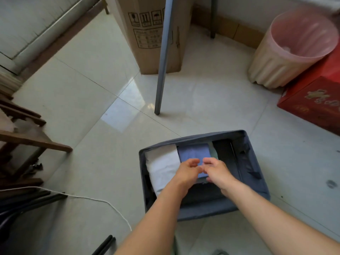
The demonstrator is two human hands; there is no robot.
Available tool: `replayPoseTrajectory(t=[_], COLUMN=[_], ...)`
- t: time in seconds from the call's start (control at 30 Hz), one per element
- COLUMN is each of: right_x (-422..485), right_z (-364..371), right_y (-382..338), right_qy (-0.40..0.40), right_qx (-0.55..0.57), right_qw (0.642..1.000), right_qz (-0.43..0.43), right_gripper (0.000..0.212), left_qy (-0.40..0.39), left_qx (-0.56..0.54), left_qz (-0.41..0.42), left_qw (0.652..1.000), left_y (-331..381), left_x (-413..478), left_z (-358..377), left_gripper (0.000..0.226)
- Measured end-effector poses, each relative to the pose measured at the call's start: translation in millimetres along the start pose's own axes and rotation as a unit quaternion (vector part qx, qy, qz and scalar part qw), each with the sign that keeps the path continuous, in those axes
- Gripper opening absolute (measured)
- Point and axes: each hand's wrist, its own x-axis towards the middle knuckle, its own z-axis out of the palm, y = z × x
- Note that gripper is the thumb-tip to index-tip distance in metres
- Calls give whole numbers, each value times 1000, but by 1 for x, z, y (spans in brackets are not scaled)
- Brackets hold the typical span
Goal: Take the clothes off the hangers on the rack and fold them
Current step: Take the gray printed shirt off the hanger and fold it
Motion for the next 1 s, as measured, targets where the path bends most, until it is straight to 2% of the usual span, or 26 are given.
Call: replayPoseTrajectory(t=[0.23,0.43,0.83,1.0], right_x=[-115,-234,-432,-516], right_z=[-36,-72,-125,-142], right_y=[-62,-116,-190,-206], right_qy=[4,-4,46,69], right_qx=[98,171,246,243], right_qw=[994,978,942,921], right_qz=[-51,-120,-222,-297], right_gripper=[25,18,19,21], left_qy=[1,-10,-50,-77], left_qx=[-112,-146,-119,-80], left_qz=[48,130,245,310], left_qw=[993,981,961,944], left_y=[54,107,199,233], left_x=[-112,-226,-409,-481], left_z=[-5,-10,0,1], left_gripper=[31,30,20,19])
